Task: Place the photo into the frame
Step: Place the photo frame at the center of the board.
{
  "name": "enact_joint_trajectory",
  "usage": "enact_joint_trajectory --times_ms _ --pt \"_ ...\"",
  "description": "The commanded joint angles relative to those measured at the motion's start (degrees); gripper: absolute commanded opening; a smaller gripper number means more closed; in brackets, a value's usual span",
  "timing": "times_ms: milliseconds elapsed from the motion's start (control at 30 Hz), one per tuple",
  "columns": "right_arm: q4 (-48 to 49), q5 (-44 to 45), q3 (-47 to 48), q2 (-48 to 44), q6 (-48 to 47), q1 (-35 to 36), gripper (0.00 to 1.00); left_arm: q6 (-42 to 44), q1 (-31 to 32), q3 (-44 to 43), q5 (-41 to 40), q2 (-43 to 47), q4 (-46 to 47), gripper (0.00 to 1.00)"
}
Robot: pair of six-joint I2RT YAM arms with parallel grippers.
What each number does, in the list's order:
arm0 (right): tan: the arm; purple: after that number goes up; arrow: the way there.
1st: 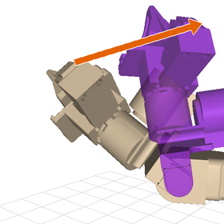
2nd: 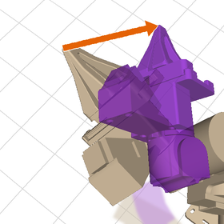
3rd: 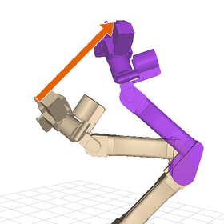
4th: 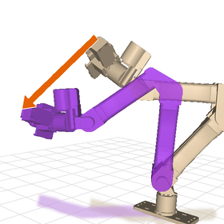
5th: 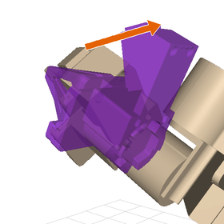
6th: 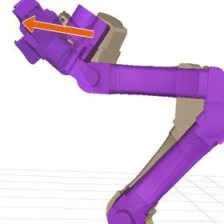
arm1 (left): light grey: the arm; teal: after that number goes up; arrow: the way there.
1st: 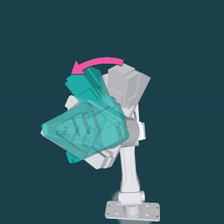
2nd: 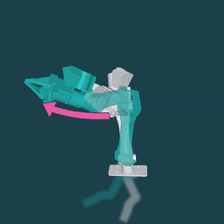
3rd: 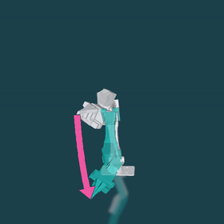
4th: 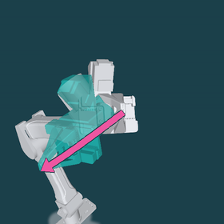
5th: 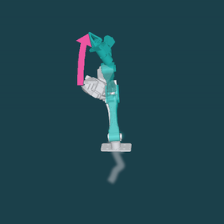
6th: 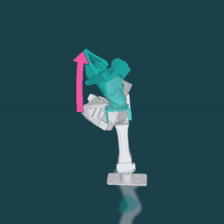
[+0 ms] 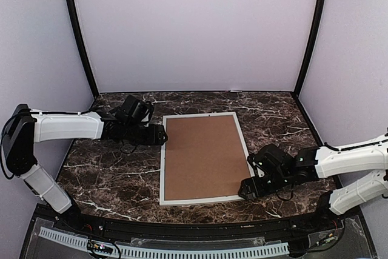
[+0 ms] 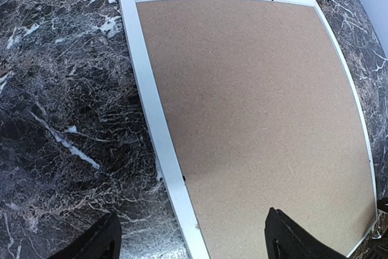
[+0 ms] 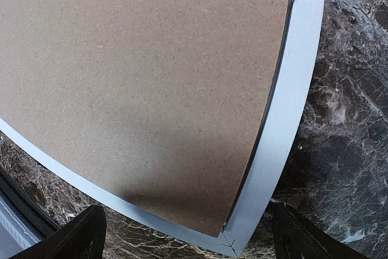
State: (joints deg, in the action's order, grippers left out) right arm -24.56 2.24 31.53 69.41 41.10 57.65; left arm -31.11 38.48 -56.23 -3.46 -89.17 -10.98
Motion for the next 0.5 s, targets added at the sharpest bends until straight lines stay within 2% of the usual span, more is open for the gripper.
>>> enact_joint_trajectory --times_ms 0,467 --pt "1.16 3.44 -1.50 -0.13 2.12 1.38 0.96 -0.16 -0.05 -0.48 1.05 -0.10 -0.68 0.84" --pt "1.31 4.99 0.04 3.49 1.73 1.70 0.92 -0.62 -0.06 0.78 1.49 0.01 0.22 0.84"
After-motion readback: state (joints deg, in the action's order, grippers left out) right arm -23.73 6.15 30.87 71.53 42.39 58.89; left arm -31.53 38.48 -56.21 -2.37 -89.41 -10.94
